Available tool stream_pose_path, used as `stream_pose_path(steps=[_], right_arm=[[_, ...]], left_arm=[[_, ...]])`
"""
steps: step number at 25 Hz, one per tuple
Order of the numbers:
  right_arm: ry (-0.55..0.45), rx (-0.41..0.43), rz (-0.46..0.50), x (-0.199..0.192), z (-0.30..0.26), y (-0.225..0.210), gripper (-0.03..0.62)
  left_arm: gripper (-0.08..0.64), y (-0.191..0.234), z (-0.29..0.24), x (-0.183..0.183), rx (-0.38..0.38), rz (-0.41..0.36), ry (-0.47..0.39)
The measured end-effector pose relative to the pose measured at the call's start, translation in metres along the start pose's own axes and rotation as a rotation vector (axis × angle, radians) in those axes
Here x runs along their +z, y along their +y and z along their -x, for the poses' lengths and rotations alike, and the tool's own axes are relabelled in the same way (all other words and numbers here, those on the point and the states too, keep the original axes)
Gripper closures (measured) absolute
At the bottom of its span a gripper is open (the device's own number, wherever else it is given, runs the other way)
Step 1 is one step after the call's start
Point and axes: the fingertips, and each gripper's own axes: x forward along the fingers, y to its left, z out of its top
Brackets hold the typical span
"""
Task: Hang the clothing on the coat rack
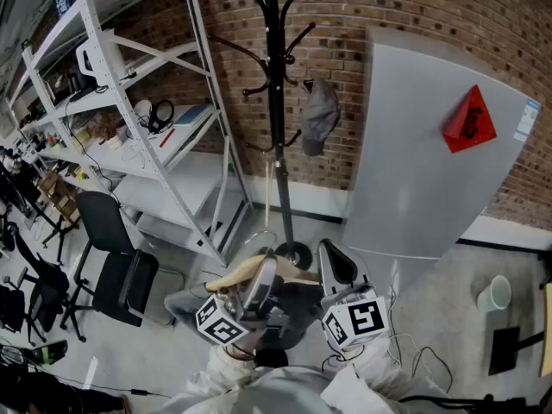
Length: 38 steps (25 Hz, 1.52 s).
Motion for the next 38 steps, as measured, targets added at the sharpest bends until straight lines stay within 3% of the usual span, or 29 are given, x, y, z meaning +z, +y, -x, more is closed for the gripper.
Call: stream_pose_path(steps=[24,38], right_arm=[[0.015,-0.154,0.065,-0.046,-0.209,-0.026,0.568],[0.035,-0.287,0.082,-0.067,-0.281,-0.042,0.568]], left_arm=[[0.457,0.208,-0.061,0.078,-0.104,0.125,0.044],[0.456,0.289,-0.092,0.095,-0.187,0.223,0.115]])
